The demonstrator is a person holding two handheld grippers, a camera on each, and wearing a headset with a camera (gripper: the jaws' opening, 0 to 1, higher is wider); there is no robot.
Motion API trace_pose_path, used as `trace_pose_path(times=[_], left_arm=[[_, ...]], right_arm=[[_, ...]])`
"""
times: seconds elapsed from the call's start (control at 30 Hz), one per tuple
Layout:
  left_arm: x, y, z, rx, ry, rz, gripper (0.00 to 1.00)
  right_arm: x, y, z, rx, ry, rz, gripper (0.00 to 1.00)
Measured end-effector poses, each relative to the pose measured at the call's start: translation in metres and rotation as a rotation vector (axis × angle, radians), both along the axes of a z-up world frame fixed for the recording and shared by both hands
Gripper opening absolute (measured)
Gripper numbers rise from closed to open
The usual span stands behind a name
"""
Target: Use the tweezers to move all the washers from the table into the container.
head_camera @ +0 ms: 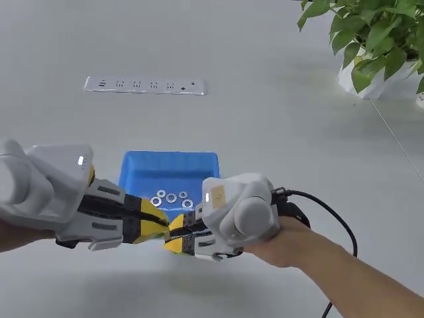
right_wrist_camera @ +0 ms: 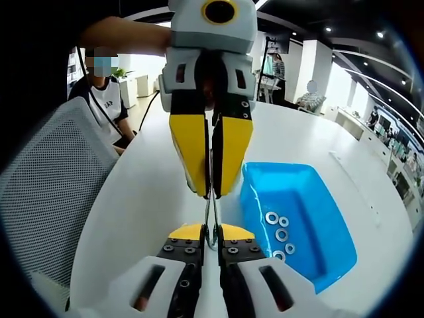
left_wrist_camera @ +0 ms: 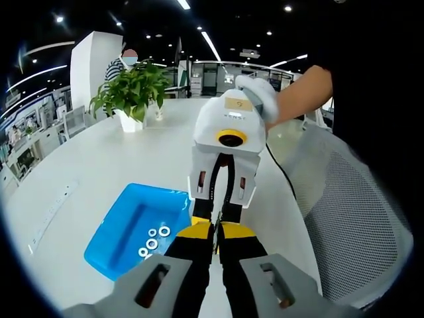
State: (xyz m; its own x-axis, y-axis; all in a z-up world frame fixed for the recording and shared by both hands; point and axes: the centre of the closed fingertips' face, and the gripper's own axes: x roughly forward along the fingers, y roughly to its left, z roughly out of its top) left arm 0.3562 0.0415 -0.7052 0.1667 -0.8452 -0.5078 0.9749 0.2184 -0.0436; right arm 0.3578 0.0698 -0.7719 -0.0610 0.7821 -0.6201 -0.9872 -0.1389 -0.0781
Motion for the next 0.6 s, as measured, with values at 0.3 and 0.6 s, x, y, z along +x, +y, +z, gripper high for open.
trace_pose_path(times=[0.3,0.6], left_arm=[[0.001,0.006,0.006,-0.004,-0.002,0.03,0.15],[-0.001,0.021,0.011,-0.008,0.009,0.113,0.34]], right_arm=[[-0.003,0.001,0.001,0.0,0.003,0.004,0.08],[-0.006,0.0,0.008,0.005,0.004,0.011,0.08]])
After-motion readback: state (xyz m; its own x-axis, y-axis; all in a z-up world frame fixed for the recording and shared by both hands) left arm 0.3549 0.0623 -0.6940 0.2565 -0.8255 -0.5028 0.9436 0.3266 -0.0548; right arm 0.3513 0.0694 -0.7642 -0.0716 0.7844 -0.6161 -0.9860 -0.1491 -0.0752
